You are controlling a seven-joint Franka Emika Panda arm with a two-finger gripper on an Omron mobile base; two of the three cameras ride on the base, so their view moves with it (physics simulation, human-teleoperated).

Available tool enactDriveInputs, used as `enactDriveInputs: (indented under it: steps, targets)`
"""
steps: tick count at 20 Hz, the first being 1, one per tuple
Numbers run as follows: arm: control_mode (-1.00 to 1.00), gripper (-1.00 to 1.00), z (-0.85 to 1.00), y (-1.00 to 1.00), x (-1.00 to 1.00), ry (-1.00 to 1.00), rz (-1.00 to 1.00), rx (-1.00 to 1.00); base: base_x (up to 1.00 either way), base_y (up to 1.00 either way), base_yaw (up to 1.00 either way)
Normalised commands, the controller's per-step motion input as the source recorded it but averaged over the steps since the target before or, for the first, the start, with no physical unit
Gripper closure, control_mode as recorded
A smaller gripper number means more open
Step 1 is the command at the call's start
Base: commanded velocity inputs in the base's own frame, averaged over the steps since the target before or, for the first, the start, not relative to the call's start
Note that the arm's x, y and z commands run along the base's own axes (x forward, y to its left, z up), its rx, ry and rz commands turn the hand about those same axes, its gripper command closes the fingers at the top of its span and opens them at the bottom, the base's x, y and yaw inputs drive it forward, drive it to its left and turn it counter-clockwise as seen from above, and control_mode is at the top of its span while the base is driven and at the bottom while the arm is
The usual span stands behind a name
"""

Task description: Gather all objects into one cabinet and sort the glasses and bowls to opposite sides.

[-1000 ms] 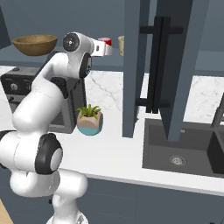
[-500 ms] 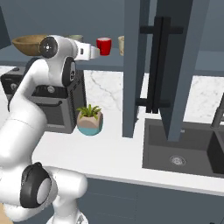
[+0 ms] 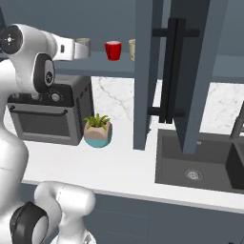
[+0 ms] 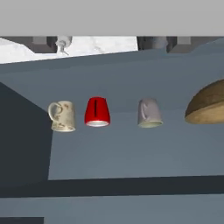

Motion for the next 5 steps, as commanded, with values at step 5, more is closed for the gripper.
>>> enactDriveInputs:
  steps: [5]
  targets:
    - [-1.0, -1.0, 0.07, 0.15, -1.0, 0.0, 0.0, 0.0, 0.0, 0.0, 0.0]
